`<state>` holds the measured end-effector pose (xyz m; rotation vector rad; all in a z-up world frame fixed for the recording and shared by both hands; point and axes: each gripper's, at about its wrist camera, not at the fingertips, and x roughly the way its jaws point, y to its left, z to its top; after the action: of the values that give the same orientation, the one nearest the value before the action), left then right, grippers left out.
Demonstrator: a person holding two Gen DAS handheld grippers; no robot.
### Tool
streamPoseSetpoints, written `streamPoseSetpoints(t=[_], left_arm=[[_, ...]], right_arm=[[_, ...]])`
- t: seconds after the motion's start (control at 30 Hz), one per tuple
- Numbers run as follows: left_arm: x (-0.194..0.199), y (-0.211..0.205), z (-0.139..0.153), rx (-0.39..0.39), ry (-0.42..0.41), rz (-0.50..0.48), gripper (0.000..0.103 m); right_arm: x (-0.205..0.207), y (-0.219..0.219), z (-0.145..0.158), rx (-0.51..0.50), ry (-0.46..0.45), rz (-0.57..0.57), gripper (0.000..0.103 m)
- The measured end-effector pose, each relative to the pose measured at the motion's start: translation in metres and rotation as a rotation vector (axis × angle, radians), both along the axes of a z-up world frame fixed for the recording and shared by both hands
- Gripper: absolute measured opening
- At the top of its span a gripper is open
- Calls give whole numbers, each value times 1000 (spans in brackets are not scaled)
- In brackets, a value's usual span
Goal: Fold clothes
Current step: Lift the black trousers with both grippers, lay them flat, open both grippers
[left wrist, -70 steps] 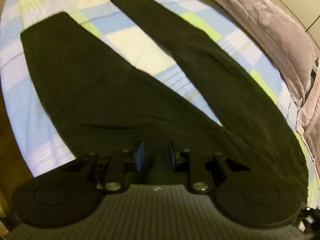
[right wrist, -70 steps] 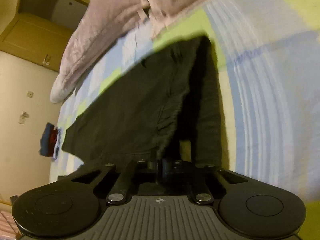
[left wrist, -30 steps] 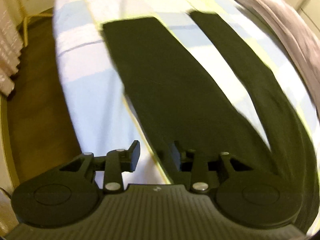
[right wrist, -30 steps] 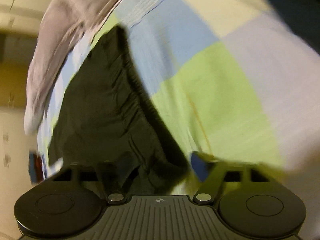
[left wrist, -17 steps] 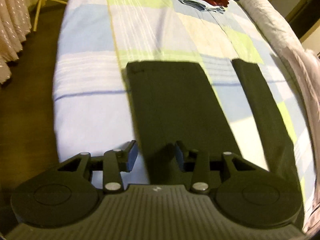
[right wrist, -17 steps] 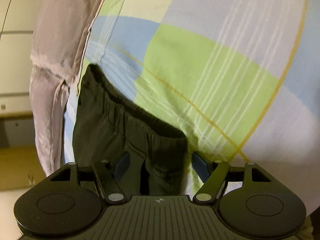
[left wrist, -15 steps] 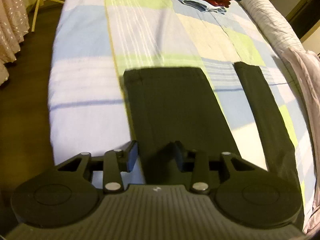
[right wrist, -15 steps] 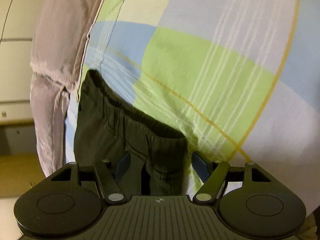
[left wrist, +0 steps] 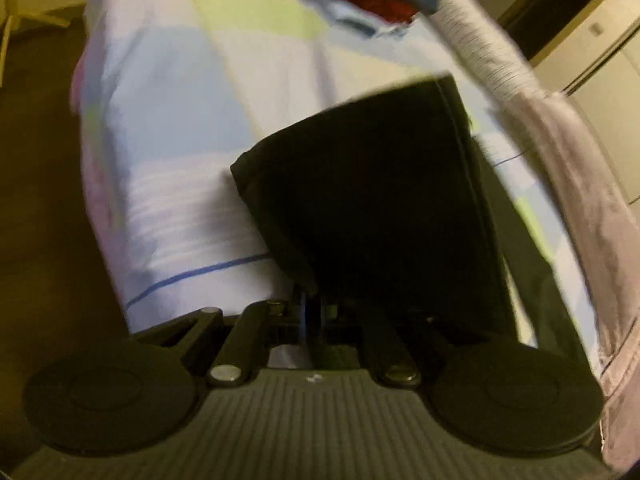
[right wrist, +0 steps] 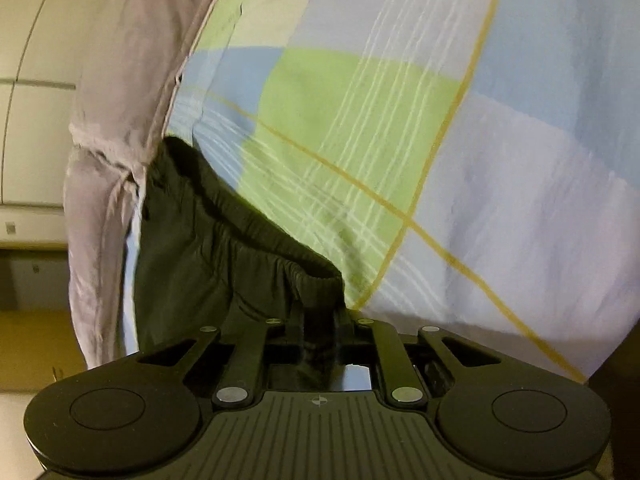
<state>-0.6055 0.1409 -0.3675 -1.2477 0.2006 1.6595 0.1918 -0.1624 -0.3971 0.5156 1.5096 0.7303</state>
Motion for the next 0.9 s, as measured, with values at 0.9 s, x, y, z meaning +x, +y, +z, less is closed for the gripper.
streamPoseSetpoints(t=[0.9], left_arm=[[59, 57, 33, -319, 771, -78, 25]], right_arm=[[-149, 91, 71, -505, -891, 723, 43]])
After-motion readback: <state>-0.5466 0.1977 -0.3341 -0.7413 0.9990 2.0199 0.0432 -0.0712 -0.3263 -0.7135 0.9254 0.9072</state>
